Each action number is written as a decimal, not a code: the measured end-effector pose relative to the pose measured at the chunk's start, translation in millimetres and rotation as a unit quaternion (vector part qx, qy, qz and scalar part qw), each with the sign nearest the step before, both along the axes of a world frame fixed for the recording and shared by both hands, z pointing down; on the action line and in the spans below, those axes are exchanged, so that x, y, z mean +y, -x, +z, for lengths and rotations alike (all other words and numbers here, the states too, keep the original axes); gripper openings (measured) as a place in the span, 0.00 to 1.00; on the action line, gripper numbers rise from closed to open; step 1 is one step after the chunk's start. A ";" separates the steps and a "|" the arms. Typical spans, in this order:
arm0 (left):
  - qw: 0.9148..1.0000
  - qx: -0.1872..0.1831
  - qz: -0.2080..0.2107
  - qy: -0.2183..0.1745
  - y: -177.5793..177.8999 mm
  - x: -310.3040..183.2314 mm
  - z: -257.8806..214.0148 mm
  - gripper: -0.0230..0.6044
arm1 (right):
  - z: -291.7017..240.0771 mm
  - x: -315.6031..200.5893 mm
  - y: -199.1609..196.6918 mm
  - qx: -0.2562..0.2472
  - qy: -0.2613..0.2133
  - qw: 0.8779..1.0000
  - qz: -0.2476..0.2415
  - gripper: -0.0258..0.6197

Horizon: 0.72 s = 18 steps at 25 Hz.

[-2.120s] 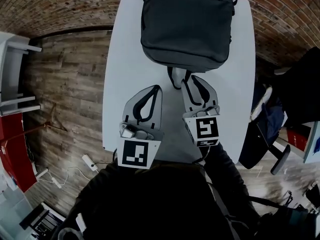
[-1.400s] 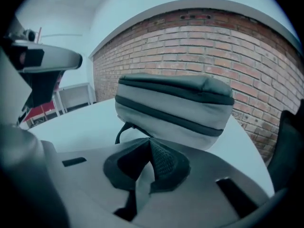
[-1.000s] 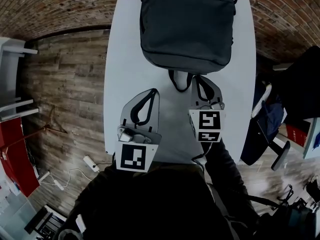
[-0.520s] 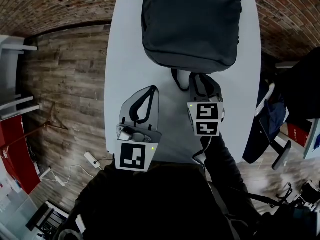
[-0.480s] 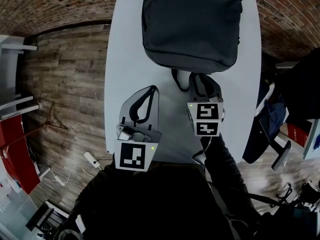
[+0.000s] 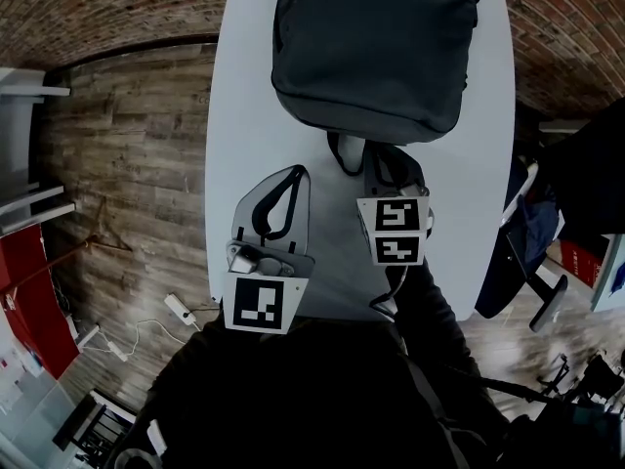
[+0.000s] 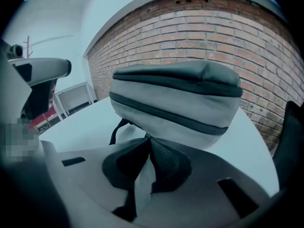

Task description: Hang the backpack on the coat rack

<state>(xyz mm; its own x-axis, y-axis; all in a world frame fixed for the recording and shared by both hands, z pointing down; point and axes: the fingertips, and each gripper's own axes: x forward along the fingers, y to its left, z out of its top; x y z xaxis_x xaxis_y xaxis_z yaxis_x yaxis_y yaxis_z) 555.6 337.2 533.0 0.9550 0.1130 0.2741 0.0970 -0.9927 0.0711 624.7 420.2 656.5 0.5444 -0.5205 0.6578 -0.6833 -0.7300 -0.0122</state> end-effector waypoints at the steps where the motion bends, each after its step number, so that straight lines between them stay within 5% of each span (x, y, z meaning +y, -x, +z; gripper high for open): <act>1: 1.000 0.000 0.000 0.000 -0.1 -0.7 0.0 0.05 | -2.0 1.6 0.4 0.004 -0.012 1.000 -0.002 0.07; 8: 1.000 0.006 0.006 -0.003 -1.5 -1.6 -3.5 0.05 | -60.9 0.8 -3.0 0.084 -0.115 0.990 -0.007 0.06; 18: 0.999 0.044 0.014 -0.006 4.2 15.3 -36.9 0.05 | -205.6 13.4 6.0 0.207 -0.186 0.960 -0.030 0.04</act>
<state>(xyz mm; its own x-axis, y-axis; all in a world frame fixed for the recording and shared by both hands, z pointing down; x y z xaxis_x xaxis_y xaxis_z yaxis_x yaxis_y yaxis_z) 551.3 352.5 496.1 0.9721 0.1363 0.1911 0.1292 -0.9904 0.0493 618.7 433.6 450.9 0.6810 -0.7157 0.1549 -0.7262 -0.6873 0.0175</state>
